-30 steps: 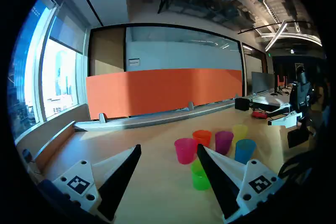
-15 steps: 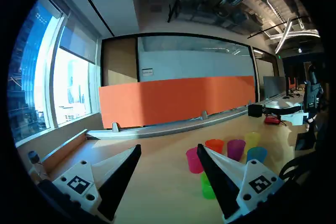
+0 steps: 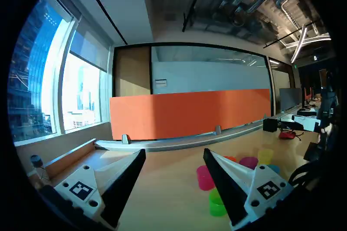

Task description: Pour water

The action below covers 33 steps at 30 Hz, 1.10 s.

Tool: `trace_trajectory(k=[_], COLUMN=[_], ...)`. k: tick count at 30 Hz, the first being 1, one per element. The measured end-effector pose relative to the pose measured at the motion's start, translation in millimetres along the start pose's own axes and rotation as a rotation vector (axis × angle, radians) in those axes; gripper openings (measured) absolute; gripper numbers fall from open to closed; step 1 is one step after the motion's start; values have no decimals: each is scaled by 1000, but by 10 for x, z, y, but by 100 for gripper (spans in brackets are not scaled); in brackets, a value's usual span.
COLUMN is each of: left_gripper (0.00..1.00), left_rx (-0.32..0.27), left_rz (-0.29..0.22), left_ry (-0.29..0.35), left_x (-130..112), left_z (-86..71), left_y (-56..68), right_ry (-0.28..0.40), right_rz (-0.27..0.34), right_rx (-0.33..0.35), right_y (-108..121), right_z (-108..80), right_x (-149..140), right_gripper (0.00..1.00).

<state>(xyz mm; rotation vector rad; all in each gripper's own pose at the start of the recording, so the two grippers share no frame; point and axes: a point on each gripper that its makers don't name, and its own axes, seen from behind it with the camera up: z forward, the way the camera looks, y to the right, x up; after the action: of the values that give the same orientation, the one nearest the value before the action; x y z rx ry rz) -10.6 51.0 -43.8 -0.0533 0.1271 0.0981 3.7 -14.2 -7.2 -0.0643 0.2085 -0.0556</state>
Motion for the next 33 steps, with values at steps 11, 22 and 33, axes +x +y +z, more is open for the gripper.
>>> trace_trajectory(k=[11,22,33], left_gripper=[99,99,99], left_rx=[52,91,125], left_rz=[33,66,78], left_ry=[-2,9,13], left_x=[-99,-223,-402], left_z=[-20,-70,-68], left_y=[-78,-124,-158], right_ry=[-5,-11,-31], right_rz=[28,50,64], right_rx=[-14,-25,-18], right_y=[28,105,14], right_z=[-76,-196,-261], right_x=[-91,-178,-209], right_gripper=[100,100,100])
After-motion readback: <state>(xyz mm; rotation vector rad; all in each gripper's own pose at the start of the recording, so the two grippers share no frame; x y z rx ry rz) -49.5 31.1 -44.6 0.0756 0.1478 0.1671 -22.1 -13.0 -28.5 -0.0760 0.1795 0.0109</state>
